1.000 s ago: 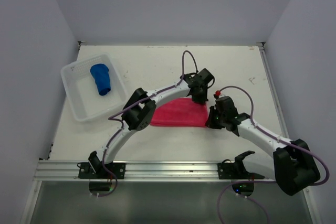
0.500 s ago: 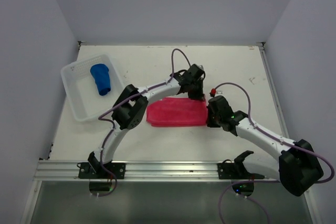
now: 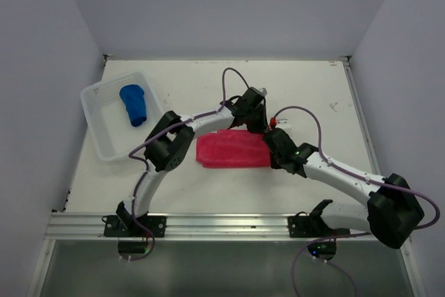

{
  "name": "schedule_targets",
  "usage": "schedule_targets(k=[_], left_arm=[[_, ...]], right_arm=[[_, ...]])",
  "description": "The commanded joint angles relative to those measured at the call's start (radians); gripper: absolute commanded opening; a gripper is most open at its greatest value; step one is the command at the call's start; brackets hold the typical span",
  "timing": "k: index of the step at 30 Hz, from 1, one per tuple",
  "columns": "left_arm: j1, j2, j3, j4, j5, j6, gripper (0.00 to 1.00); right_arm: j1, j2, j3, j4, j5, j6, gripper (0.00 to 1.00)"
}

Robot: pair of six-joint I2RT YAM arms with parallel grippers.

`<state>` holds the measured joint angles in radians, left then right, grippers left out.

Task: Roll the towels
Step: Roll the towel

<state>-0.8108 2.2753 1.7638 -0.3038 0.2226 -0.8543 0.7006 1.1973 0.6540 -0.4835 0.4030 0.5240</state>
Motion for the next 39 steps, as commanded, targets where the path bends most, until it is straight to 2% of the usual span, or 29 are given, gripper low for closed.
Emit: schedule_targets(k=[1, 7, 28, 39], left_arm=[[0.032, -0.071, -0.026, 0.106, -0.005, 0.017, 0.0], [0.047, -0.092, -0.072, 0.149, 0.018, 0.031, 0.0], [0.067, -0.102, -0.107, 0.137, 0.029, 0.119, 0.0], [0.07, -0.08, -0.104, 0.131, 0.014, 0.178, 0.0]], right_arm=[[0.023, 0.022, 0.053, -0.076, 0.056, 0.036, 0.0], [0.042, 0.059, 0.068, -0.041, 0.022, 0.039, 0.0], [0.071, 0.14, 0.072, 0.091, -0.069, 0.083, 0.0], [0.069, 0.194, 0.065, 0.14, -0.066, 0.122, 0.0]])
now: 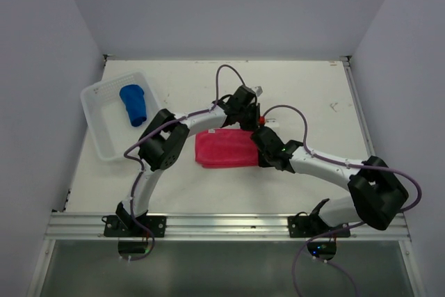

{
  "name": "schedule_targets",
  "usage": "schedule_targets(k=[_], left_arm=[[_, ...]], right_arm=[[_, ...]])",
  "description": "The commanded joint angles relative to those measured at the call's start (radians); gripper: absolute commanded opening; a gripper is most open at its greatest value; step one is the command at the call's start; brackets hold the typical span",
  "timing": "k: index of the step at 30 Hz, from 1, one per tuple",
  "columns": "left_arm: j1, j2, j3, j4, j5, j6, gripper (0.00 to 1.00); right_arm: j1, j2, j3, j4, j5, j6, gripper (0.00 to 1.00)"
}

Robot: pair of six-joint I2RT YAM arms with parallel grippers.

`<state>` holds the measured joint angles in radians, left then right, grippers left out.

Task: Roll the towels
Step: Roll the towel

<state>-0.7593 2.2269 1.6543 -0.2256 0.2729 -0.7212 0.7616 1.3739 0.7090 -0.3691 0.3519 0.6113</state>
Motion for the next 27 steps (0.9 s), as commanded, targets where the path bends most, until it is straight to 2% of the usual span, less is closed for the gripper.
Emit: schedule_targets(k=[1, 4, 14, 19, 27], left_arm=[[0.017, -0.027, 0.002, 0.054, -0.038, 0.049, 0.0], [0.018, -0.024, -0.01, 0.054, -0.046, 0.063, 0.0], [0.015, -0.009, -0.048, 0.069, -0.081, 0.095, 0.0], [0.011, 0.004, -0.05, 0.075, -0.089, 0.1, 0.0], [0.003, 0.01, -0.057, 0.08, -0.089, 0.1, 0.0]], right_arm=[[0.007, 0.027, 0.01, 0.03, -0.011, 0.038, 0.0], [0.008, 0.037, 0.006, 0.041, -0.014, 0.047, 0.01], [-0.019, 0.008, -0.003, 0.064, -0.063, 0.085, 0.16], [-0.059, -0.059, -0.003, 0.056, -0.116, 0.091, 0.29], [-0.14, -0.229, -0.058, 0.056, -0.197, 0.12, 0.4]])
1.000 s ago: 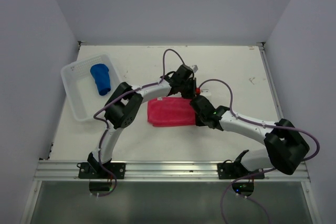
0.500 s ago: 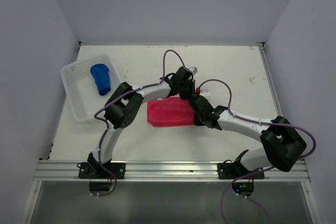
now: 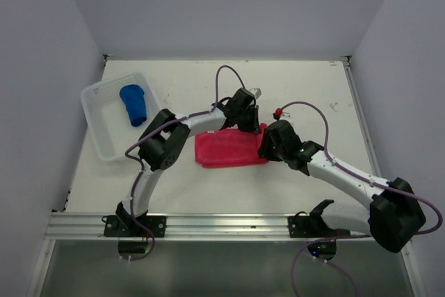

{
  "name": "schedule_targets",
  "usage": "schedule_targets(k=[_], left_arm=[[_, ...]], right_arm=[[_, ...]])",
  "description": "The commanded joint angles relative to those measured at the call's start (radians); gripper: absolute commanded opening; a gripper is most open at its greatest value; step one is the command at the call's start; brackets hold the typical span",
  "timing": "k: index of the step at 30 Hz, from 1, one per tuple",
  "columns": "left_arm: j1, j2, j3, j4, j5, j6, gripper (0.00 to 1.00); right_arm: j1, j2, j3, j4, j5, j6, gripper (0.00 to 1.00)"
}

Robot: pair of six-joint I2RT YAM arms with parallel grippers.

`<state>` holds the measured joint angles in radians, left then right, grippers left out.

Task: Roll the towels
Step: Roll the towel

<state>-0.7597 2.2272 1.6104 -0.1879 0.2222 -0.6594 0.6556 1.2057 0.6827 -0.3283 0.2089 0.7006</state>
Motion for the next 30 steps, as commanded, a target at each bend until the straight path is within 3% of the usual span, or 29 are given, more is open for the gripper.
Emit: schedule_targets(k=[1, 14, 24, 30], left_arm=[[0.002, 0.009, -0.017, 0.045, -0.038, 0.038, 0.0], [0.0, 0.003, -0.01, 0.048, -0.026, 0.03, 0.0], [0.002, 0.0, -0.01, 0.044, -0.027, 0.034, 0.0], [0.002, -0.001, -0.014, 0.031, -0.038, 0.034, 0.0]], right_arm=[[-0.045, -0.072, -0.041, 0.018, -0.063, 0.037, 0.41], [-0.191, -0.057, -0.124, 0.17, -0.203, 0.095, 0.52], [-0.214, 0.067, -0.181, 0.298, -0.247, 0.097, 0.52], [-0.214, 0.071, -0.235, 0.324, -0.252, 0.096, 0.44]])
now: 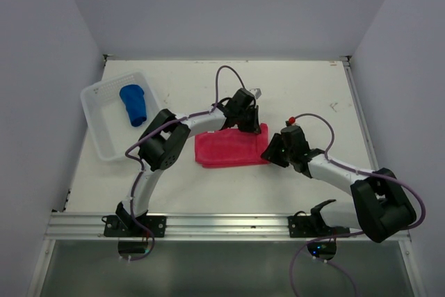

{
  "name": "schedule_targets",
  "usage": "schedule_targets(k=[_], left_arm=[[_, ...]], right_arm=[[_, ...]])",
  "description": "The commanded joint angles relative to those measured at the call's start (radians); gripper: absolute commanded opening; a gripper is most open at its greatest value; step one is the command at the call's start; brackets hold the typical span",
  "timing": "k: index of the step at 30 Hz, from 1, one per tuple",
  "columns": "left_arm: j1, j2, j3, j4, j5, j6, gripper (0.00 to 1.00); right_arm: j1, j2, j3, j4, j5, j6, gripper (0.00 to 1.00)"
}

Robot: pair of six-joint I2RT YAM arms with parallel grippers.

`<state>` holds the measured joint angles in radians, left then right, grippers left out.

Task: Roll the towels
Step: Roll the towel

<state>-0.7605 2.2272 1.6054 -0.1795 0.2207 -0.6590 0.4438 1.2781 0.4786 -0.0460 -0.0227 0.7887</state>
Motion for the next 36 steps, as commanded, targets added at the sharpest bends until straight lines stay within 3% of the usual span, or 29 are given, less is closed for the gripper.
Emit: schedule_targets(k=[1, 11, 18, 25, 36], left_arm=[[0.003, -0.001, -0.009, 0.021, -0.038, 0.033, 0.0], [0.009, -0.011, 0.014, 0.015, -0.001, 0.01, 0.0], [0.021, -0.041, 0.059, -0.015, 0.028, -0.004, 0.13], [0.023, -0.067, 0.108, -0.038, 0.048, -0.01, 0.25], [0.026, -0.126, 0.123, -0.061, 0.039, -0.071, 0.31]], right_arm=[[-0.002, -0.003, -0.04, 0.04, -0.022, 0.007, 0.42], [-0.001, 0.001, -0.113, 0.152, -0.016, -0.025, 0.16], [-0.001, -0.016, -0.095, 0.123, 0.021, -0.074, 0.0], [-0.002, 0.021, -0.071, 0.115, 0.021, -0.1, 0.0], [-0.001, 0.003, -0.075, 0.1, 0.043, -0.108, 0.0]])
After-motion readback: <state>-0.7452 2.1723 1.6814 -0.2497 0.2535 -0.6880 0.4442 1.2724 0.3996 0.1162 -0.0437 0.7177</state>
